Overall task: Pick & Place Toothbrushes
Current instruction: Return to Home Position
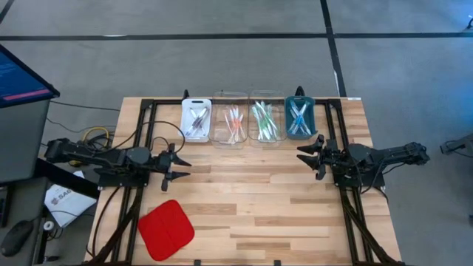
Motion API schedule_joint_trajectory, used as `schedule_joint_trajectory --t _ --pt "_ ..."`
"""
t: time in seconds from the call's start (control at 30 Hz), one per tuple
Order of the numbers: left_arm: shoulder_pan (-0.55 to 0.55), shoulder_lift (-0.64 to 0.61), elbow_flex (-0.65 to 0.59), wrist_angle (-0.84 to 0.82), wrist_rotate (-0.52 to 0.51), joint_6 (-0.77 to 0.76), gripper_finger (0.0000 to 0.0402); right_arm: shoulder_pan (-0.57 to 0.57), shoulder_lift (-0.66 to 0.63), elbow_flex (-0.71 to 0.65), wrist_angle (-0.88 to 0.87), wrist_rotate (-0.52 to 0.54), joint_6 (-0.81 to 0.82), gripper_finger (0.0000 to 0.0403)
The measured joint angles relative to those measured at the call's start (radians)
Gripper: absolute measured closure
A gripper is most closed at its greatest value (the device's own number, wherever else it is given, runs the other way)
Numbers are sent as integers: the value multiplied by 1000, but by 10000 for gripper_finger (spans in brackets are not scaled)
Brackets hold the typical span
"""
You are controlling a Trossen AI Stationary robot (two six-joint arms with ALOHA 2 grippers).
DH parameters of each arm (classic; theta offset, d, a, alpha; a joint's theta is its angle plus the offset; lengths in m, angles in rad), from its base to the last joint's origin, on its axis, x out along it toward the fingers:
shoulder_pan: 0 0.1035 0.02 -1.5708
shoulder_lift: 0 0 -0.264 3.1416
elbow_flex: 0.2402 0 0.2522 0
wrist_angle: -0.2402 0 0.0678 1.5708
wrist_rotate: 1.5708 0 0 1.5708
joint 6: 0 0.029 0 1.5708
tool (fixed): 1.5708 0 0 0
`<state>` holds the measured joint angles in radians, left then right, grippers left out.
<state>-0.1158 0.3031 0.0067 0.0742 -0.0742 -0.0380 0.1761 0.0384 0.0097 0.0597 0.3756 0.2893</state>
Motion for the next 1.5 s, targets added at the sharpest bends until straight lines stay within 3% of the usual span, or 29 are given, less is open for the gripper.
schedule_joint_trajectory --t 1.5 --pt "0 0 0 18 0 0 248 0 0 0 0 0 0 233"
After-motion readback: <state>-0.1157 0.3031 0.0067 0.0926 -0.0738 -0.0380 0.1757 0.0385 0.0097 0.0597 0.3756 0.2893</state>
